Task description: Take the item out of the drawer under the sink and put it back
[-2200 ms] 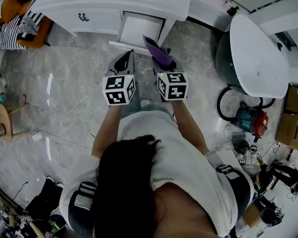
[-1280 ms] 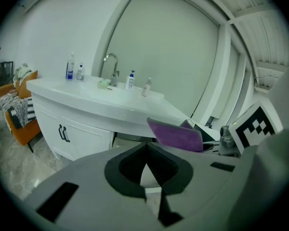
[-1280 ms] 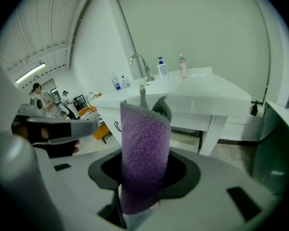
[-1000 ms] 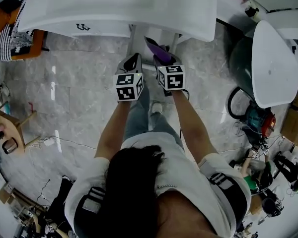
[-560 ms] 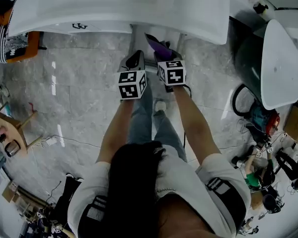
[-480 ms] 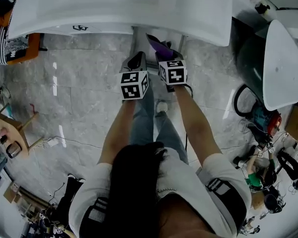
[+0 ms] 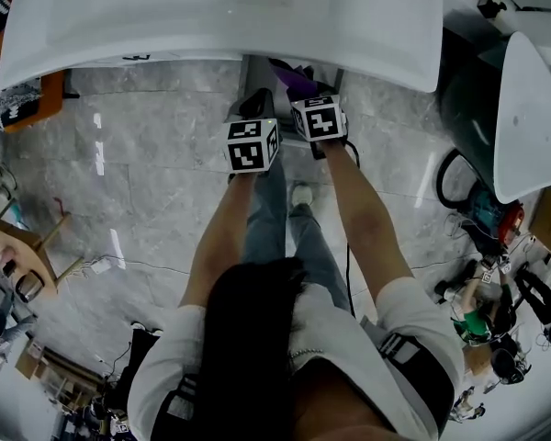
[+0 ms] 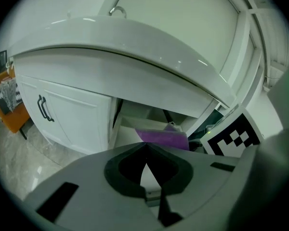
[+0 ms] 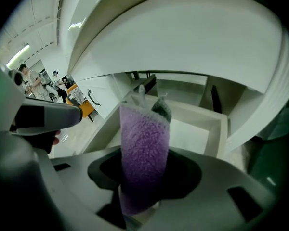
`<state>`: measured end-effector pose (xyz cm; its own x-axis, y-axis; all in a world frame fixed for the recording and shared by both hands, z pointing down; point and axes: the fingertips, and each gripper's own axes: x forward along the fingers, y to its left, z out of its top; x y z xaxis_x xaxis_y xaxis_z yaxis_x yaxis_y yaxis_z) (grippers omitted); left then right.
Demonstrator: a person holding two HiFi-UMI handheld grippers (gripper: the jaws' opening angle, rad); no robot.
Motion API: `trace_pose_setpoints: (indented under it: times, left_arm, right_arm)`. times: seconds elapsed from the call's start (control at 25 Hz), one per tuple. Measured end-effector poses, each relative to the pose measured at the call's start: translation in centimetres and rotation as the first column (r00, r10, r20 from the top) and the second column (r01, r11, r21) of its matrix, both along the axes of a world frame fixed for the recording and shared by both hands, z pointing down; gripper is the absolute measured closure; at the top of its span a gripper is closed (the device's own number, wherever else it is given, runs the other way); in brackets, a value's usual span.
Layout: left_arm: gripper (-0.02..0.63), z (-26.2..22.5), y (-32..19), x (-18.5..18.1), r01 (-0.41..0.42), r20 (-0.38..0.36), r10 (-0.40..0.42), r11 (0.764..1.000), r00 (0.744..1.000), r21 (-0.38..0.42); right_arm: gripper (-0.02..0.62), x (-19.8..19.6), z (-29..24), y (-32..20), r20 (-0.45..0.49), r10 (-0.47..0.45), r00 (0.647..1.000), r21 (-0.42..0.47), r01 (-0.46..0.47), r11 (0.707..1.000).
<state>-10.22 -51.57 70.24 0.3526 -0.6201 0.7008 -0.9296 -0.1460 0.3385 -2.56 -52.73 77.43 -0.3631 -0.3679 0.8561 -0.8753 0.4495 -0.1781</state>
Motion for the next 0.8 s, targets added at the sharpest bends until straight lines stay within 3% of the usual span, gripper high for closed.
trace_pose_setpoints:
  times: [0.16, 0.28, 0.56, 0.8]
  left_arm:
    - [0.603, 1.2, -0.4, 0.4, 0.017, -0.063, -0.019, 1.000, 0.998, -0.025]
    - [0.603, 1.6, -0.4, -0.1, 0.016, -0.057, -0.018, 0.999, 0.998, -0.035]
    - [0.603, 1.5, -0.1, -0.5, 0.030, -0.051, -0.032, 0.999, 0.998, -0.044]
    - [0.603, 1.4, 0.0, -0.5, 0.021, -0.062, -0.023, 0.999, 0.998, -0.038]
  right_arm:
    - [0.407, 0.2, 1.4, 0.0, -0.019, -0.007, 1.000, -0.032, 0.006, 0.999]
    - [0.401, 0.0, 2.0, -0.1, -0.022, -0.016, 1.000, -0.053, 0.015, 0.998]
    - [0.318, -0.2, 2.2, 0.3, 0.019, -0.024, 1.000, -0.112, 0.026, 0.993]
    - [0.252, -0.8, 2.0, 0.6, 0.045, -0.029, 0.999, -0.094, 0.033, 0.995]
